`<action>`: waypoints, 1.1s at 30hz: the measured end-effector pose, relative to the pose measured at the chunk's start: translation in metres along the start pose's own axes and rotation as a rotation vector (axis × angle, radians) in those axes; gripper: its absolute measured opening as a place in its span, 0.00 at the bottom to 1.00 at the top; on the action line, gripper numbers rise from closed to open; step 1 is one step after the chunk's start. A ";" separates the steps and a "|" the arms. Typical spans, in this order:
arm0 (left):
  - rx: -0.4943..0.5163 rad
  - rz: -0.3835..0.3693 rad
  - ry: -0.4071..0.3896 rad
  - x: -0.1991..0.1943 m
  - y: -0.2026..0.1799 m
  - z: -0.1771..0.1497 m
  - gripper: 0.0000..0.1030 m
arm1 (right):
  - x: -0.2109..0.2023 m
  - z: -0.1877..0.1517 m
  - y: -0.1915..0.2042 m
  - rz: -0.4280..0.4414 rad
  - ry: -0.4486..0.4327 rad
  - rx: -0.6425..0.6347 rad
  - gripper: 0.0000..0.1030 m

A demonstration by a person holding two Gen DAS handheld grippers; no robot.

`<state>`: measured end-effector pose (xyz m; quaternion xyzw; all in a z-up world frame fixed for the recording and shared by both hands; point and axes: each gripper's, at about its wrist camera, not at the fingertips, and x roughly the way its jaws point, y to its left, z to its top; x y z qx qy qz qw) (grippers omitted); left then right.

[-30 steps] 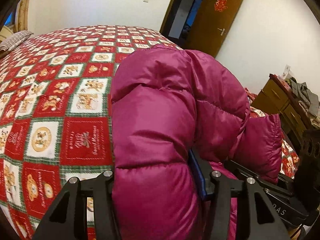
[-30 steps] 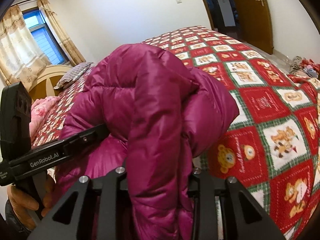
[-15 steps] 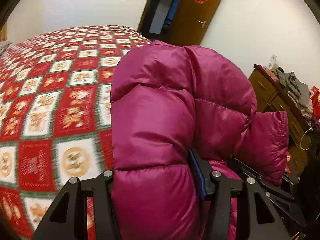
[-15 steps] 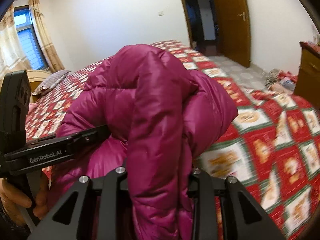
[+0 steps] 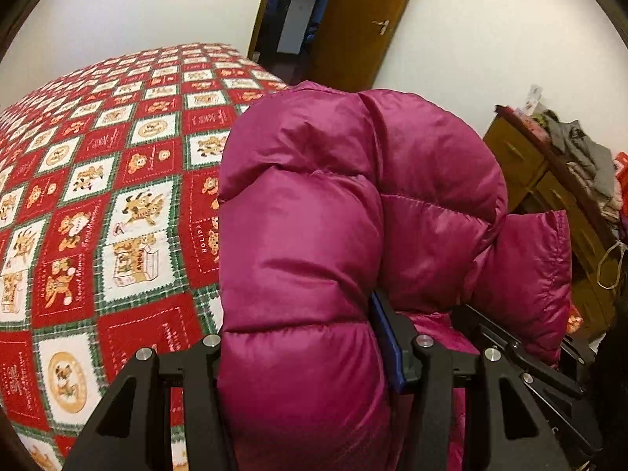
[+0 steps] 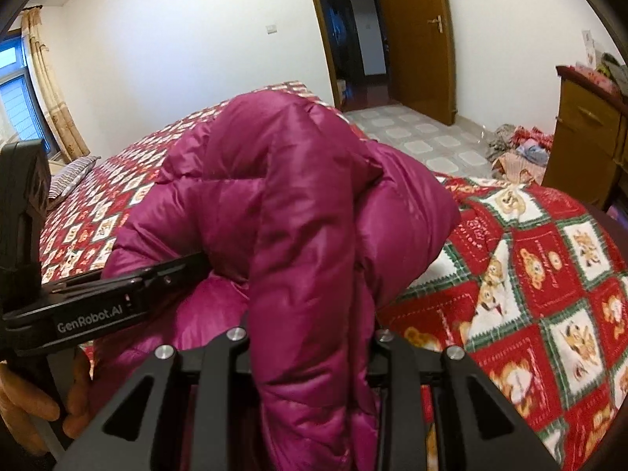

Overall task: Fold large clothes
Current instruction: 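Lower the folded bundle onto the quilt with both grippers and flatten it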

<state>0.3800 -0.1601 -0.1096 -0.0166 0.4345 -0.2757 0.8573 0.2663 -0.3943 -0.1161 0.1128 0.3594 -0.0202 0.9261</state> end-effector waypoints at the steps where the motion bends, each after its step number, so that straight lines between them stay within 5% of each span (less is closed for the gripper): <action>1: -0.005 0.014 0.008 0.006 0.000 0.000 0.52 | 0.006 0.001 -0.003 0.004 0.007 0.001 0.30; 9: -0.023 0.096 0.016 0.033 -0.003 0.006 0.53 | 0.032 0.006 -0.018 0.033 0.038 0.003 0.33; 14: -0.037 0.184 0.016 0.056 -0.004 0.002 0.80 | 0.042 0.009 -0.043 0.087 0.073 0.108 0.42; 18: -0.028 0.225 0.012 0.055 -0.006 0.000 0.84 | 0.019 0.007 -0.051 0.026 0.046 0.128 0.60; 22: -0.023 0.248 0.000 0.055 -0.007 -0.001 0.85 | -0.027 0.014 -0.043 -0.146 -0.065 0.113 0.59; 25: -0.006 0.279 -0.009 0.053 -0.012 -0.002 0.85 | -0.050 0.030 -0.014 -0.201 -0.131 0.041 0.46; 29: 0.002 0.291 -0.010 0.051 -0.014 -0.003 0.85 | -0.019 0.054 0.010 -0.237 -0.066 0.000 0.45; 33: 0.008 0.298 -0.012 0.050 -0.013 -0.004 0.85 | 0.034 0.057 -0.011 -0.276 0.055 0.065 0.40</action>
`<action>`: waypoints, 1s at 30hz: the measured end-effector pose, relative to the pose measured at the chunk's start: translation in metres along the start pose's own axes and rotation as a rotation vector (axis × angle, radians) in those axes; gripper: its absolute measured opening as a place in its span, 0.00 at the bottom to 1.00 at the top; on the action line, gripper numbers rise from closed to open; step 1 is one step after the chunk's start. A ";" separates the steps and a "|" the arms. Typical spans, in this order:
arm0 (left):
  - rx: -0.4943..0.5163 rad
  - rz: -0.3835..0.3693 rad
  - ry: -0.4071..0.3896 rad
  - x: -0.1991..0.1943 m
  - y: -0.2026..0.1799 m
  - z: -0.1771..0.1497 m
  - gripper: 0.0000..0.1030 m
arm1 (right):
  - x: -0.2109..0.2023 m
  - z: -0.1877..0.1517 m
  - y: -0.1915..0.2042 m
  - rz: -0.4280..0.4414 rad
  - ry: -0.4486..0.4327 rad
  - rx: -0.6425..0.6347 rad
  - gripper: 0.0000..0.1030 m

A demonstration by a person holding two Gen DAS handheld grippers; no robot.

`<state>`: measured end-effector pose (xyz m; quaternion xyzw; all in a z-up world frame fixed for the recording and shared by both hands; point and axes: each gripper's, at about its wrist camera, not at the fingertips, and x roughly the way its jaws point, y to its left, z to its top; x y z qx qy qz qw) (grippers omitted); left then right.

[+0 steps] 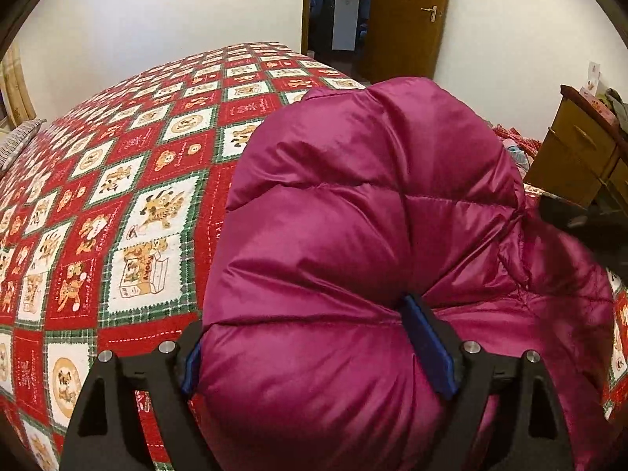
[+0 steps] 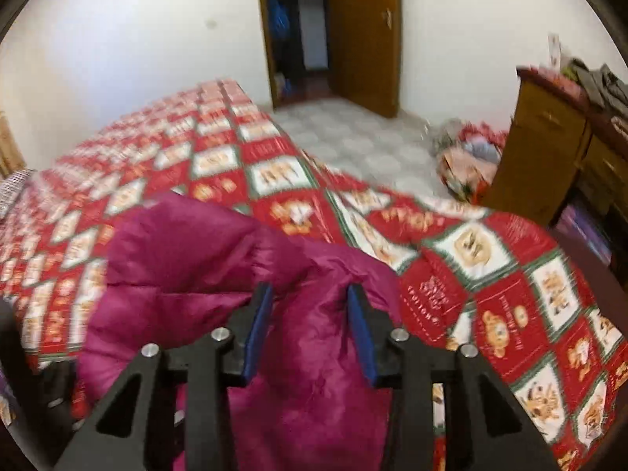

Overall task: Fold large clothes
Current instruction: 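Lower the folded bundle onto the quilt with both grippers and flatten it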

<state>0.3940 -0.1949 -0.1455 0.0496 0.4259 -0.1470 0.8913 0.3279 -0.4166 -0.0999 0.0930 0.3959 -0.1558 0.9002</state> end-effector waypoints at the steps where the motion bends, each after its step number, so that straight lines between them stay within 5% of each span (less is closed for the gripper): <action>1: 0.000 -0.002 -0.001 0.000 0.000 0.000 0.85 | 0.007 -0.003 -0.003 -0.010 0.014 0.004 0.40; 9: 0.012 -0.046 0.017 -0.007 0.006 0.013 0.85 | 0.028 -0.025 -0.010 -0.032 0.044 -0.024 0.40; 14: 0.050 0.034 -0.106 -0.016 0.006 0.048 0.85 | 0.028 -0.027 -0.006 -0.048 0.041 -0.051 0.40; 20: 0.122 0.130 -0.054 0.031 -0.009 0.076 0.86 | 0.032 -0.026 -0.005 -0.042 0.035 -0.046 0.40; 30: 0.110 0.138 -0.009 0.064 -0.011 0.070 0.88 | 0.035 -0.025 -0.009 -0.002 0.045 -0.020 0.40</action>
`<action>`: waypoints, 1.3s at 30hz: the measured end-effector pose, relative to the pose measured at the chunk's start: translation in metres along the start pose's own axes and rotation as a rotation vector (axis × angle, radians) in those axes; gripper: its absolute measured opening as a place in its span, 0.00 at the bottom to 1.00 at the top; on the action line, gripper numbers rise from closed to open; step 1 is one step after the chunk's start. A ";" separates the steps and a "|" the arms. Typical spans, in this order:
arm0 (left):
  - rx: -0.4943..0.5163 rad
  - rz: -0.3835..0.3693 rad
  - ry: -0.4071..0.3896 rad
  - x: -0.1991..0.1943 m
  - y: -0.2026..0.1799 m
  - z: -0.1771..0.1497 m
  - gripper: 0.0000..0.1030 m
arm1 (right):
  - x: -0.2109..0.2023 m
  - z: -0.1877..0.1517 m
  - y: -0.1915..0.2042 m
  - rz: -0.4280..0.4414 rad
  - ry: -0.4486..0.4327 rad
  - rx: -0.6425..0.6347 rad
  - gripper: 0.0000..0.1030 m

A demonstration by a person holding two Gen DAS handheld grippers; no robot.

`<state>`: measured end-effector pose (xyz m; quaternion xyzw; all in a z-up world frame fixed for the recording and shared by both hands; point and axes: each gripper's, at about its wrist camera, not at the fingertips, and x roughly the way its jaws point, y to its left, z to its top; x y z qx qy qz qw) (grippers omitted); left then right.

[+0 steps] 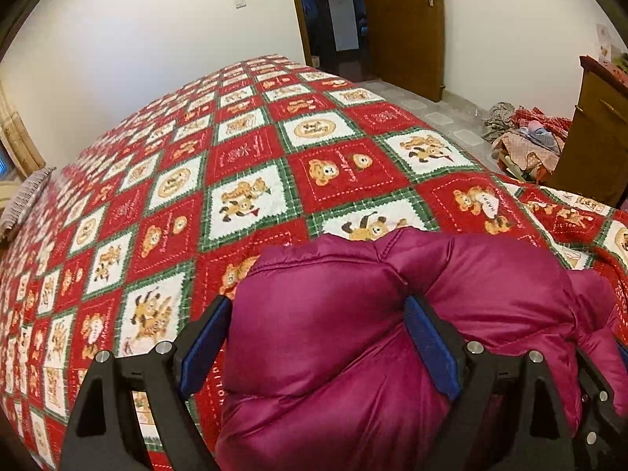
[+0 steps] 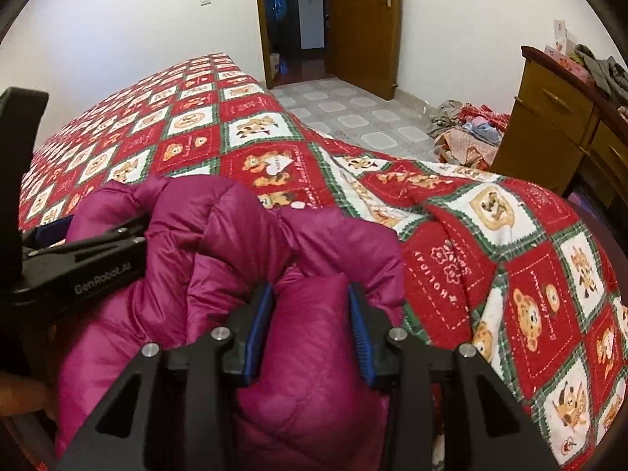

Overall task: Fold large clothes
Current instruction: 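Lower the folded bundle onto the quilt with both grippers and flatten it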

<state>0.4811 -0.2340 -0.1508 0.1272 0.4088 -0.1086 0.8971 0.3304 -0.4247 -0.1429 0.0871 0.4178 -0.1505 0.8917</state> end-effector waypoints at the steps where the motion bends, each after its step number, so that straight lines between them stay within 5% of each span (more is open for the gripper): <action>1: -0.009 -0.008 0.003 0.001 0.002 0.000 0.88 | 0.000 0.000 0.000 -0.001 0.001 -0.002 0.40; 7: 0.011 -0.047 -0.022 -0.033 0.010 -0.006 0.88 | 0.001 0.001 0.002 -0.014 0.003 -0.014 0.40; 14: 0.008 -0.121 -0.038 -0.098 0.024 -0.057 0.88 | 0.001 0.002 0.007 -0.044 0.009 -0.038 0.40; 26: 0.032 -0.111 -0.061 -0.119 0.018 -0.090 0.88 | -0.097 -0.043 0.009 -0.075 -0.112 -0.034 0.42; 39: 0.002 -0.139 -0.073 -0.152 0.039 -0.142 0.88 | -0.113 -0.091 0.010 -0.051 -0.065 -0.003 0.47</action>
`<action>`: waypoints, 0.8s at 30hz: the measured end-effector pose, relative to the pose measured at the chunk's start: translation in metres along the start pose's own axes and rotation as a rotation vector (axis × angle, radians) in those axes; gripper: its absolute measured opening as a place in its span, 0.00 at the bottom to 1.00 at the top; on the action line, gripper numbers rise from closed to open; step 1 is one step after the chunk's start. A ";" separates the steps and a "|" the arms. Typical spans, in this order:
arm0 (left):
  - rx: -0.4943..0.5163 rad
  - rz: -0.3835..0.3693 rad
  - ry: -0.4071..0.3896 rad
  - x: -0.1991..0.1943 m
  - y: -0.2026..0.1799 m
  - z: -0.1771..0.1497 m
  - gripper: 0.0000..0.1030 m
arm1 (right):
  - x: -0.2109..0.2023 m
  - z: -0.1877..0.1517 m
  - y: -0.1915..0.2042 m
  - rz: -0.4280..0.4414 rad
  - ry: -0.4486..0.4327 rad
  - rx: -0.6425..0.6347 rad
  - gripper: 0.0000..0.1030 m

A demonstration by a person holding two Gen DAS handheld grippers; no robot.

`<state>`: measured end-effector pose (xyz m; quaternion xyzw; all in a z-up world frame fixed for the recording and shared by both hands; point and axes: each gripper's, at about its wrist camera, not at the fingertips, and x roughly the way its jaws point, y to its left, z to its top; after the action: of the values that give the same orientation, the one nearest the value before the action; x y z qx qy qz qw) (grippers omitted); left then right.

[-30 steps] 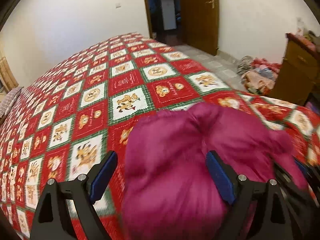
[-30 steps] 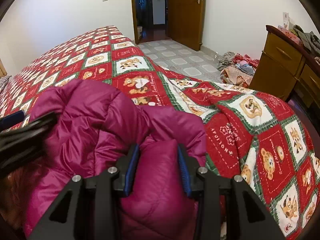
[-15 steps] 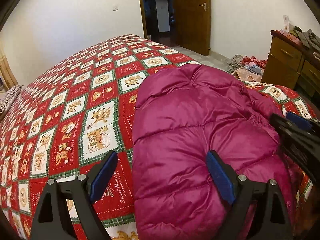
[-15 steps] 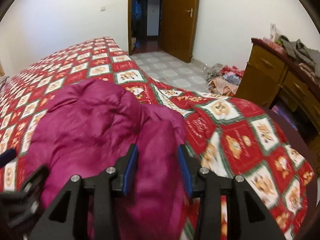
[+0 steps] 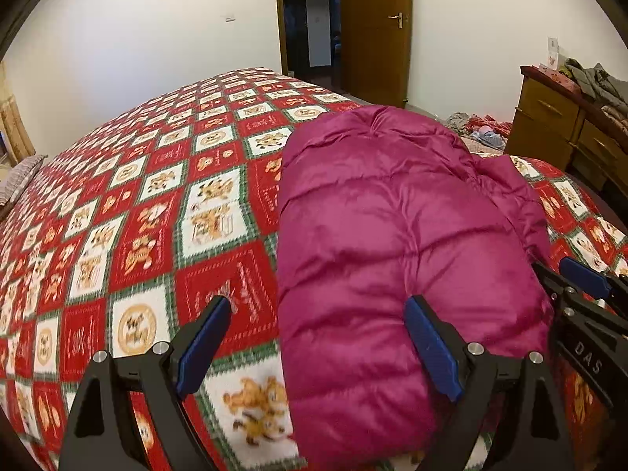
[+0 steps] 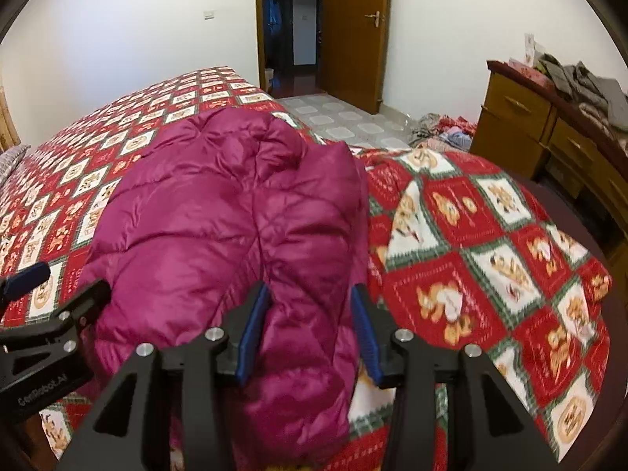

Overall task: Fold large clothes
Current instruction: 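Lower the folded bundle onto the quilt with both grippers and flatten it, then open both grippers and release the folded jacket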

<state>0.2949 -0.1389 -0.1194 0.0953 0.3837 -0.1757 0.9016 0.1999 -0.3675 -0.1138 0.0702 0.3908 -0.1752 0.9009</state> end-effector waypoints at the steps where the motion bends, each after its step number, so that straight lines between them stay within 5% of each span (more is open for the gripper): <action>1: 0.001 -0.001 -0.004 -0.003 0.000 -0.002 0.88 | -0.002 -0.003 0.000 0.000 -0.001 0.004 0.48; 16: -0.013 -0.026 0.011 -0.014 0.009 -0.022 0.88 | -0.014 -0.021 0.007 -0.023 0.013 -0.013 0.49; 20: 0.008 -0.035 0.033 -0.013 0.007 -0.024 0.88 | -0.019 -0.025 0.004 -0.030 0.024 -0.015 0.60; 24: 0.008 -0.047 0.051 -0.014 0.006 -0.030 0.88 | -0.029 -0.037 -0.005 0.001 0.031 0.001 0.60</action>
<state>0.2687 -0.1209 -0.1299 0.0942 0.4082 -0.1960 0.8866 0.1548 -0.3548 -0.1177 0.0735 0.4044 -0.1737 0.8949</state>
